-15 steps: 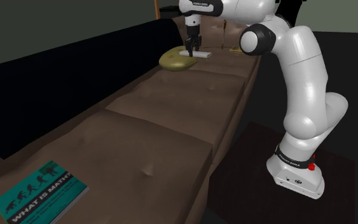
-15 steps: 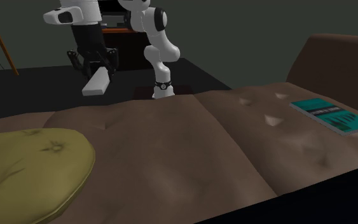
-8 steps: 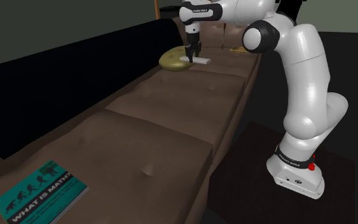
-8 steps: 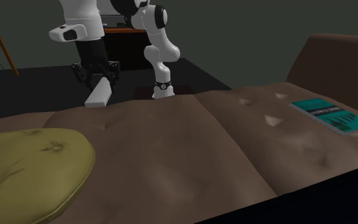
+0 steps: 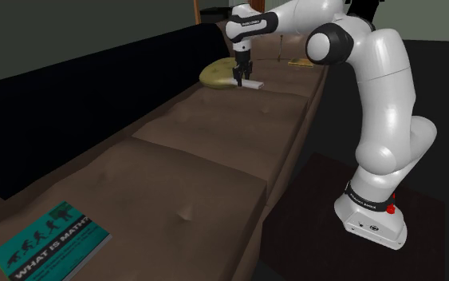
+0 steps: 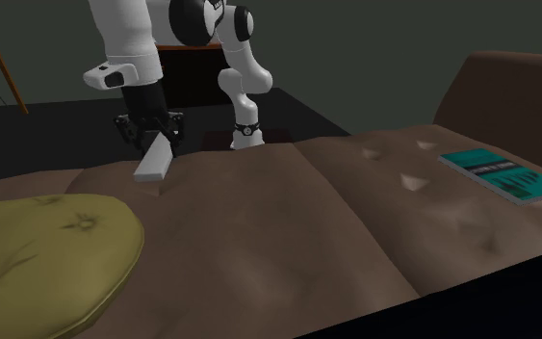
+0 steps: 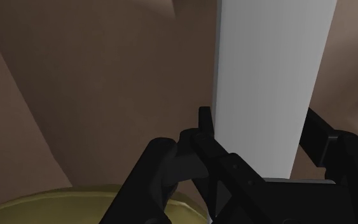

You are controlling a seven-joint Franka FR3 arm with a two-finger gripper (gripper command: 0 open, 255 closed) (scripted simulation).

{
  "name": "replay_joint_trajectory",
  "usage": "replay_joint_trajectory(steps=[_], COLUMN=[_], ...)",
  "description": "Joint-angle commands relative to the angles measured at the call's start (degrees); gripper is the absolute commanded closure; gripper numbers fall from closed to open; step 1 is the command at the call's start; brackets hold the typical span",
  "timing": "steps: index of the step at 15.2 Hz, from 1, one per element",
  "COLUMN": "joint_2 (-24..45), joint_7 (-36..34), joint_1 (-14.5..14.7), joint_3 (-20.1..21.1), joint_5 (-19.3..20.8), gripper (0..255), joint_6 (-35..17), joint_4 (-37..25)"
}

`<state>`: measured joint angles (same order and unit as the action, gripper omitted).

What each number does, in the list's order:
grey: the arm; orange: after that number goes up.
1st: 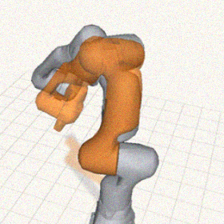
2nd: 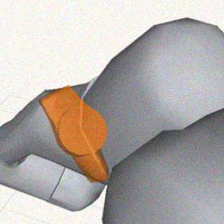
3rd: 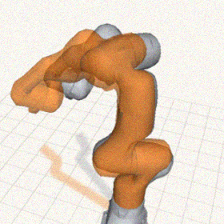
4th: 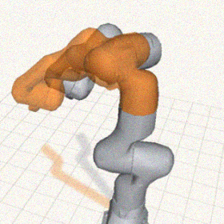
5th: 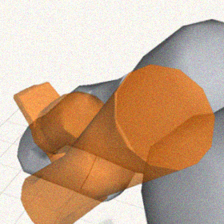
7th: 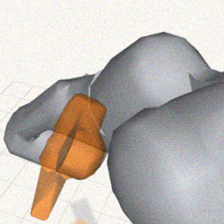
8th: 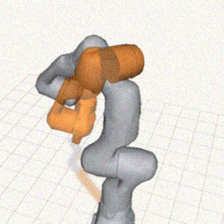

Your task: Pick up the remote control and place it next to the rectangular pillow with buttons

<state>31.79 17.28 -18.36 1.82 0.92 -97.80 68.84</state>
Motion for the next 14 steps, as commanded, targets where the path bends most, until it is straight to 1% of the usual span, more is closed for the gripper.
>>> replay_joint_trajectory(steps=[1,14], joint_2=[-0.1,1.3], joint_7=[0.0,-0.1], joint_1=[0.0,-0.1], joint_3=[0.0,0.0], joint_5=[0.0,0.1], gripper=[255,255], joint_6=[-1.6,-10.9], joint_4=[1.6,9.6])
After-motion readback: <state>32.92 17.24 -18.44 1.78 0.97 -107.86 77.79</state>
